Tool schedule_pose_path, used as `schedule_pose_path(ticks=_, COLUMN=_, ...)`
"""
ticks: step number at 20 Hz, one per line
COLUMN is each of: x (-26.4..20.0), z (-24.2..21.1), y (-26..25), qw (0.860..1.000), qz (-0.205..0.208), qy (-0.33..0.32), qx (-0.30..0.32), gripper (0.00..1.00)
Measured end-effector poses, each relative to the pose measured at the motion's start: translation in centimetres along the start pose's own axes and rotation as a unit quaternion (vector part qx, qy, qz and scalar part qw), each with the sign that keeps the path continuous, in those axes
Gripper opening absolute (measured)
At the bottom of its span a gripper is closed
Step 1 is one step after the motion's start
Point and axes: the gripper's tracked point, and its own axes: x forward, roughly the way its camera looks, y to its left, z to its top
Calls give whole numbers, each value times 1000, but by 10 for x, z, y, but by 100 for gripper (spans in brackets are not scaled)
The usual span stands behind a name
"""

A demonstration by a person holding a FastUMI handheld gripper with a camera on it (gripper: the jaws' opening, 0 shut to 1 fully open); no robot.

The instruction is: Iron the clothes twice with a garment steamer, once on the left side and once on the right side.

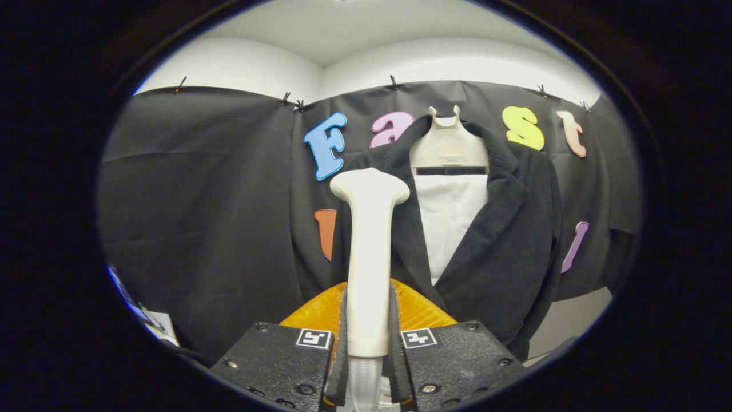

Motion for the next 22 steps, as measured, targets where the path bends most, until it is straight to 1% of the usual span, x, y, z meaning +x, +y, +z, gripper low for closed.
schedule_pose_path(ticks=4, x=7, z=-12, y=-1, qw=1000, qz=8, qy=8, qx=-4, gripper=31)
schedule_pose_path(ticks=13, x=12, z=-43, y=-3, qw=999, qz=6, qy=33, qx=-16, gripper=31)
schedule_pose_path(ticks=15, x=10, z=-52, y=-2, qw=999, qz=6, qy=39, qx=-18, gripper=31)
schedule_pose_path(ticks=18, x=-16, z=-78, y=-5, qw=998, qz=6, qy=54, qx=-22, gripper=31)
schedule_pose_path(ticks=22, x=-15, z=-101, y=-3, qw=997, qz=9, qy=78, qx=-26, gripper=31)
